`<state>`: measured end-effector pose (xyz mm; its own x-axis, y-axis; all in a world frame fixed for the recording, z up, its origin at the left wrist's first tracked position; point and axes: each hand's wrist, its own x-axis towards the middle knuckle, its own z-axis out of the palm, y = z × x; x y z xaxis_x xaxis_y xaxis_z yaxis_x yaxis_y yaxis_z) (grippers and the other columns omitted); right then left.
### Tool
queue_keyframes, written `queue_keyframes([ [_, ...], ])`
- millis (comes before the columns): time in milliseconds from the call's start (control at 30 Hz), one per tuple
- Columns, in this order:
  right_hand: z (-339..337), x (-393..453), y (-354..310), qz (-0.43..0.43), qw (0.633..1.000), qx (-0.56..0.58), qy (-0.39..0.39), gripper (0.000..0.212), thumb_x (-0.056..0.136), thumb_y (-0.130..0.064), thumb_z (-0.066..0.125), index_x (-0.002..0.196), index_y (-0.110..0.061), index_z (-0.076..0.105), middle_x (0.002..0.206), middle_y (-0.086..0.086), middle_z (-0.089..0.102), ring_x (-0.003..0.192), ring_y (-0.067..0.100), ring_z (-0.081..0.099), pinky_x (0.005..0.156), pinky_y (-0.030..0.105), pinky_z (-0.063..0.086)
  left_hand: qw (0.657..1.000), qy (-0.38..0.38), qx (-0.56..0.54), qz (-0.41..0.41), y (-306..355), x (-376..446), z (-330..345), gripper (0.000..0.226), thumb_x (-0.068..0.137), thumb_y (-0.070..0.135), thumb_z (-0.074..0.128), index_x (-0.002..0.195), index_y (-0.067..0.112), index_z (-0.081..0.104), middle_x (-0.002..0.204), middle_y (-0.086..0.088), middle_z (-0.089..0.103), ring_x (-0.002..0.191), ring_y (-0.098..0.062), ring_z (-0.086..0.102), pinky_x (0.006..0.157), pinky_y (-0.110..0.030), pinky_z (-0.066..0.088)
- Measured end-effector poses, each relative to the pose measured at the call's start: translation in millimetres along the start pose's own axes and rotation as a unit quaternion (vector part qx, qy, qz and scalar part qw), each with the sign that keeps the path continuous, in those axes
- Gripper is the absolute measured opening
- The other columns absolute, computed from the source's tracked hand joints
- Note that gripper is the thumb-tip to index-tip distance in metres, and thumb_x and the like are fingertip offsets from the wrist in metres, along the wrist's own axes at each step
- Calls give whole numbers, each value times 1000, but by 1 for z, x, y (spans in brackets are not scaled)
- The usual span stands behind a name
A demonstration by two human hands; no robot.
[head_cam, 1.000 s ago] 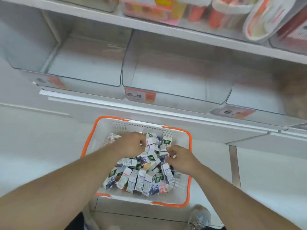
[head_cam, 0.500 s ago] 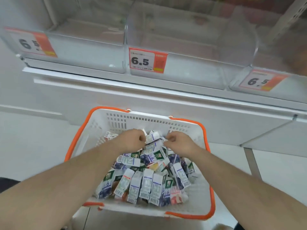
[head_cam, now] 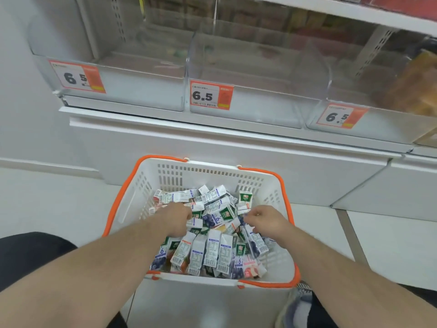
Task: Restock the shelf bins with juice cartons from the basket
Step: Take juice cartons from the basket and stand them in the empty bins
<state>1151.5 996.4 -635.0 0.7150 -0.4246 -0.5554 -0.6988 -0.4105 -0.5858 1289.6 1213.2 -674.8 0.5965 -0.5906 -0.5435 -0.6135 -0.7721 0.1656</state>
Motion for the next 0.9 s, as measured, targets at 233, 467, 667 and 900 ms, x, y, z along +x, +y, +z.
queue_keyframes([
  [233, 12, 55, 12, -11, 993, -96, -61, 40, 89, -23, 65, 125, -10, 58, 109, 8, 61, 67, 11, 53, 64, 25, 44, 996, 26, 86, -25, -5, 17, 24, 53, 84, 20, 63, 134, 24, 44, 130, -3, 48, 116, -23, 50, 94, -38, 48],
  [467, 48, 78, -5, -32, 985, -153, -68, 63, 81, -33, 71, 134, -22, 40, 123, 5, 58, 103, 22, 60, 88, 37, 52, 992, -21, -107, -61, -14, 25, -14, 54, 75, 11, 70, 126, 22, 56, 128, 1, 52, 99, -14, 54, 80, -26, 50],
  [667, 52, 73, -12, -38, 977, -206, -25, 41, 86, -36, 69, 118, -22, 47, 115, 0, 62, 98, 19, 58, 79, 31, 46, 952, 29, -295, -81, -15, 5, -64, 55, 75, 15, 78, 125, 20, 56, 115, -4, 56, 81, -12, 57, 67, -25, 46],
  [900, 35, 54, -26, -92, 972, -214, -12, 18, 83, -33, 64, 85, -23, 49, 81, -6, 55, 79, 17, 58, 72, 30, 44, 844, 79, -525, -74, -15, -34, -80, 51, 78, 25, 82, 123, 19, 58, 114, -2, 63, 98, -20, 58, 79, -30, 43],
])
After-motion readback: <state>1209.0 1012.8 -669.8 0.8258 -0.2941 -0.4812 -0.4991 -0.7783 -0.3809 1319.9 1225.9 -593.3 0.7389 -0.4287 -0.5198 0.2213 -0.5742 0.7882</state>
